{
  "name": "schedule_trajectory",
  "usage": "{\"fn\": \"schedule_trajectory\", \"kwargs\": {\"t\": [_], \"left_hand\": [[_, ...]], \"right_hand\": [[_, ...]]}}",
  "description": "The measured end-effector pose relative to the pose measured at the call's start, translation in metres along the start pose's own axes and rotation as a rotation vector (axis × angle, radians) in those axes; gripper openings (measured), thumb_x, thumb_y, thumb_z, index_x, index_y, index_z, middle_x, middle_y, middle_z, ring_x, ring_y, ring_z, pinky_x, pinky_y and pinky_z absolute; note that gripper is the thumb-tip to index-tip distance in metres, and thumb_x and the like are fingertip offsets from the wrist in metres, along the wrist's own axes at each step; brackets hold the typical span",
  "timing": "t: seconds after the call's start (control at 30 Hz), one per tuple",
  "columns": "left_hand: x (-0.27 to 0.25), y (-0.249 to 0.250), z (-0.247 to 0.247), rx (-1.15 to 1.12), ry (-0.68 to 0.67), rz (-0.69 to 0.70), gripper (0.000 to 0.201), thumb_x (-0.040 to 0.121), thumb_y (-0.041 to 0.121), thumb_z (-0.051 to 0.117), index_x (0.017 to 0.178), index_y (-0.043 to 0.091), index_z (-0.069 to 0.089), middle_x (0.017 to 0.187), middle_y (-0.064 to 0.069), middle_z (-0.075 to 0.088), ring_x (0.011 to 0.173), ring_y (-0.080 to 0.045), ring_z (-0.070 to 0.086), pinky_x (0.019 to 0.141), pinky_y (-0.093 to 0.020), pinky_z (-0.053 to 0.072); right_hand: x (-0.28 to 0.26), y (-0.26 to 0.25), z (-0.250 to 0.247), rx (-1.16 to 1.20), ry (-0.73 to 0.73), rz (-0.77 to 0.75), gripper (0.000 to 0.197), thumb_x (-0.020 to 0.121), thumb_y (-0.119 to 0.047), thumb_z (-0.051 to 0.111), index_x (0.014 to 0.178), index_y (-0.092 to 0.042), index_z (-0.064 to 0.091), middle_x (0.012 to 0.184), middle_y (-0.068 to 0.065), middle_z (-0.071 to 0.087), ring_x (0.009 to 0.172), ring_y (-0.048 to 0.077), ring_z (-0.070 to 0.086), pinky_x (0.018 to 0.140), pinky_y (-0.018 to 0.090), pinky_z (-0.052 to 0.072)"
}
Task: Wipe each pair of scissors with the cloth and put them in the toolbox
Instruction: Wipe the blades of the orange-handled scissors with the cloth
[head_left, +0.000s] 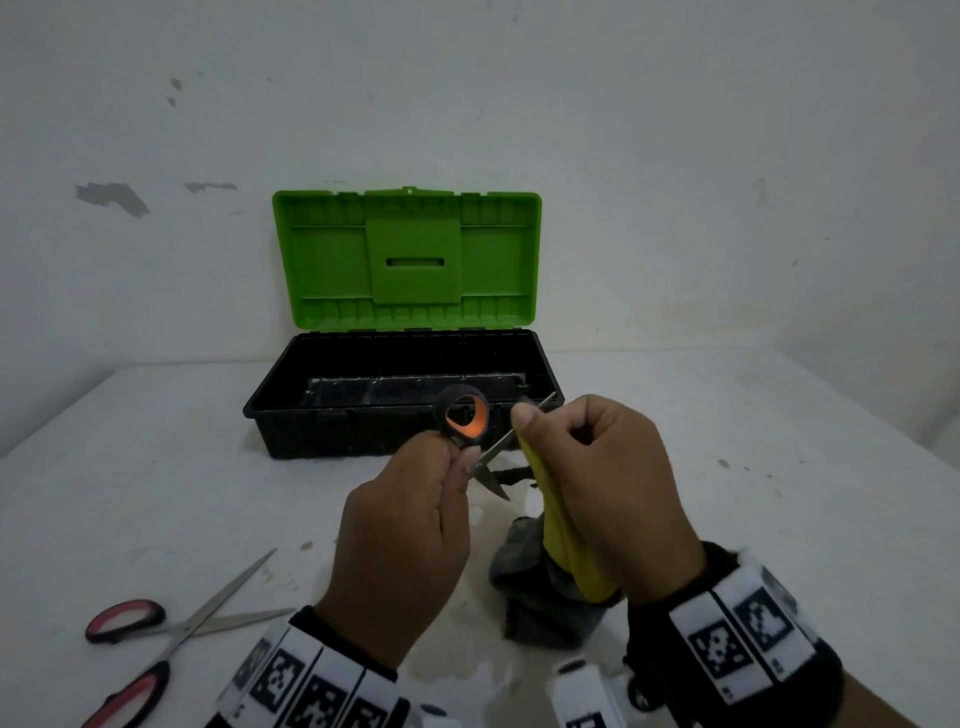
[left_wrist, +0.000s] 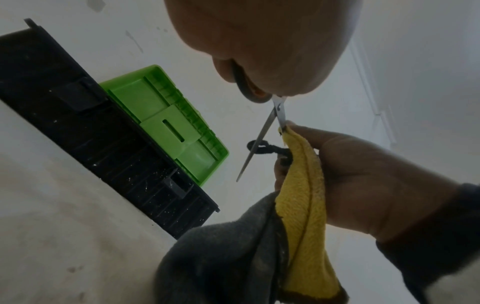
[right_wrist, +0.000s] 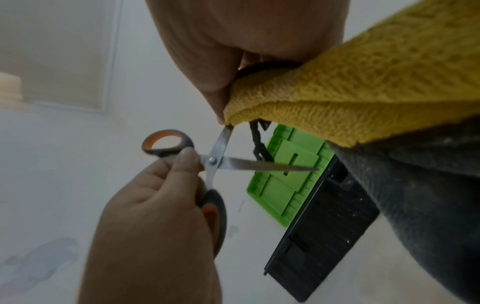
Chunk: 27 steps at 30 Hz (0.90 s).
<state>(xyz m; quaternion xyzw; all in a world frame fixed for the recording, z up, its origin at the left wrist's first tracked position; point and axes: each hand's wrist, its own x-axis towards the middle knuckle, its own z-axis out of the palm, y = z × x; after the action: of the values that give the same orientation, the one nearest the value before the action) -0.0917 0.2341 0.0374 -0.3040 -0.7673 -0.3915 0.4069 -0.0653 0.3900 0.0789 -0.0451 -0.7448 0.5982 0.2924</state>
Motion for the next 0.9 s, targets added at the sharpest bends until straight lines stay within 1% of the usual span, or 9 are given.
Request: {"fn": "schedule_trajectory", "kwargs": {"t": [0.13, 0.2, 0.37, 0.5, 0.57, 0.63, 0.73, 0.8, 0.9], "left_hand": [[-0.002, -0.002, 0.000, 0.016, -0.007, 0.019, 0.030, 0.099, 0.025, 0.045, 0.079, 0.007, 0.059, 0.061, 0.002, 0.050, 0.045, -0.009, 0.044, 0.047, -0.027, 0.042], [-0.001, -0.002, 0.001, 0.021, -0.015, 0.010, 0.033, 0.100, 0.027, 0.044, 0.079, 0.007, 0.059, 0.061, 0.003, 0.051, 0.045, -0.009, 0.044, 0.045, -0.026, 0.041], [0.005, 0.001, -0.003, 0.018, -0.009, -0.031, 0.030, 0.101, 0.028, 0.043, 0.078, 0.013, 0.055, 0.061, 0.012, 0.040, 0.046, -0.009, 0.038, 0.045, -0.019, 0.038], [0.008, 0.003, -0.001, 0.031, -0.016, -0.075, 0.027, 0.101, 0.028, 0.043, 0.078, 0.016, 0.052, 0.062, 0.013, 0.038, 0.047, -0.009, 0.037, 0.045, -0.016, 0.035], [0.008, 0.005, 0.002, 0.037, -0.023, -0.088, 0.027, 0.101, 0.029, 0.042, 0.080, 0.015, 0.052, 0.063, 0.012, 0.039, 0.047, -0.008, 0.038, 0.045, -0.017, 0.035], [0.009, 0.008, 0.004, 0.032, -0.028, -0.091, 0.026, 0.101, 0.029, 0.042, 0.083, 0.015, 0.054, 0.065, 0.012, 0.042, 0.049, -0.008, 0.041, 0.045, -0.018, 0.038], [0.011, 0.010, 0.005, 0.037, -0.035, -0.073, 0.026, 0.101, 0.029, 0.041, 0.087, 0.014, 0.057, 0.067, 0.009, 0.049, 0.051, -0.009, 0.047, 0.046, -0.024, 0.044], [0.010, 0.009, 0.004, 0.038, -0.036, -0.040, 0.027, 0.101, 0.028, 0.041, 0.087, 0.012, 0.058, 0.067, 0.006, 0.051, 0.051, -0.009, 0.047, 0.046, -0.024, 0.043], [0.008, 0.006, 0.001, 0.042, -0.032, 0.012, 0.024, 0.100, 0.024, 0.044, 0.088, 0.010, 0.059, 0.069, 0.001, 0.055, 0.052, -0.010, 0.050, 0.046, -0.025, 0.045]], "right_hand": [[0.006, 0.002, -0.003, -0.006, 0.000, -0.017, 0.035, 0.083, -0.031, 0.079, 0.065, -0.005, 0.064, 0.058, 0.010, 0.066, 0.049, 0.008, 0.056, 0.048, 0.016, 0.048], [0.016, 0.003, -0.006, -0.008, 0.051, -0.020, 0.036, 0.084, -0.030, 0.078, 0.064, -0.005, 0.063, 0.057, 0.010, 0.065, 0.047, 0.006, 0.055, 0.047, 0.012, 0.045], [0.031, 0.008, -0.020, 0.006, 0.130, 0.003, 0.038, 0.084, -0.033, 0.078, 0.060, -0.007, 0.061, 0.049, -0.005, 0.057, 0.044, 0.003, 0.050, 0.046, 0.012, 0.041], [0.013, 0.001, -0.018, 0.053, 0.027, -0.036, 0.035, 0.085, -0.025, 0.077, 0.066, -0.001, 0.061, 0.050, 0.000, 0.057, 0.043, 0.004, 0.049, 0.045, 0.011, 0.042], [0.003, 0.001, -0.009, 0.057, -0.039, -0.047, 0.032, 0.083, -0.026, 0.079, 0.068, -0.003, 0.063, 0.052, 0.003, 0.060, 0.046, 0.007, 0.052, 0.048, 0.017, 0.046], [-0.003, 0.008, 0.001, 0.042, -0.068, -0.046, 0.028, 0.081, -0.030, 0.081, 0.068, -0.011, 0.065, 0.057, 0.006, 0.065, 0.051, 0.013, 0.057, 0.051, 0.030, 0.051], [-0.008, 0.017, 0.012, 0.036, -0.080, -0.044, 0.026, 0.081, -0.033, 0.081, 0.068, -0.017, 0.065, 0.064, 0.010, 0.067, 0.059, 0.030, 0.062, 0.056, 0.045, 0.054], [-0.010, 0.016, 0.014, 0.025, -0.084, -0.048, 0.027, 0.082, -0.033, 0.080, 0.069, -0.016, 0.065, 0.065, 0.010, 0.066, 0.063, 0.035, 0.063, 0.056, 0.047, 0.054], [-0.007, 0.012, 0.013, 0.015, -0.081, -0.051, 0.028, 0.081, -0.034, 0.081, 0.068, -0.015, 0.065, 0.064, 0.010, 0.066, 0.061, 0.030, 0.063, 0.057, 0.046, 0.055]]}}
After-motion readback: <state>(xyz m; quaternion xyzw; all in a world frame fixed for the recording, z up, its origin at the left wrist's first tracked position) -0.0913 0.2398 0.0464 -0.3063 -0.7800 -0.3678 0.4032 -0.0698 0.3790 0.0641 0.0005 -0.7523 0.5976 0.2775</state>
